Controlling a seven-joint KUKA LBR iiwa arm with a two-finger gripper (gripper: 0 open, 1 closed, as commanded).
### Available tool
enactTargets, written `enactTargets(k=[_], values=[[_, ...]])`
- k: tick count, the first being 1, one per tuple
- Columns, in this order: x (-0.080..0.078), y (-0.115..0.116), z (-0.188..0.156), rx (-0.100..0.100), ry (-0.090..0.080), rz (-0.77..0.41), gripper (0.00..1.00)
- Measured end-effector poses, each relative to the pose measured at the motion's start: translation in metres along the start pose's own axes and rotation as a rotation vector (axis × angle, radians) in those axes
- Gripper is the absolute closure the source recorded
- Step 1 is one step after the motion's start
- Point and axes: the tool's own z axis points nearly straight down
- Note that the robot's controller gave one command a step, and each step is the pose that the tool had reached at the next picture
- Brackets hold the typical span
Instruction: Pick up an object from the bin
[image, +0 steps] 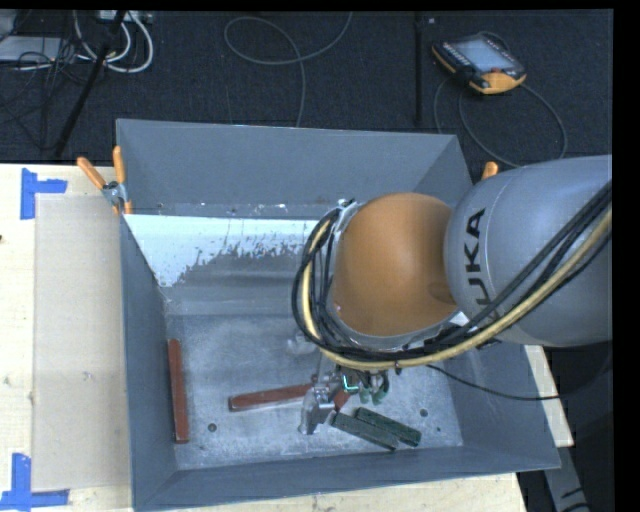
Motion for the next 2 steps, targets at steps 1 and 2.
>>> enactTargets(k=[1, 2], values=[[-0.002, -0.001, -0.003, -0.001, -0.007, 0.003, 0.0], [-0.019, 0.0, 0.044, -0.002, -0.015, -0.023, 0.0]])
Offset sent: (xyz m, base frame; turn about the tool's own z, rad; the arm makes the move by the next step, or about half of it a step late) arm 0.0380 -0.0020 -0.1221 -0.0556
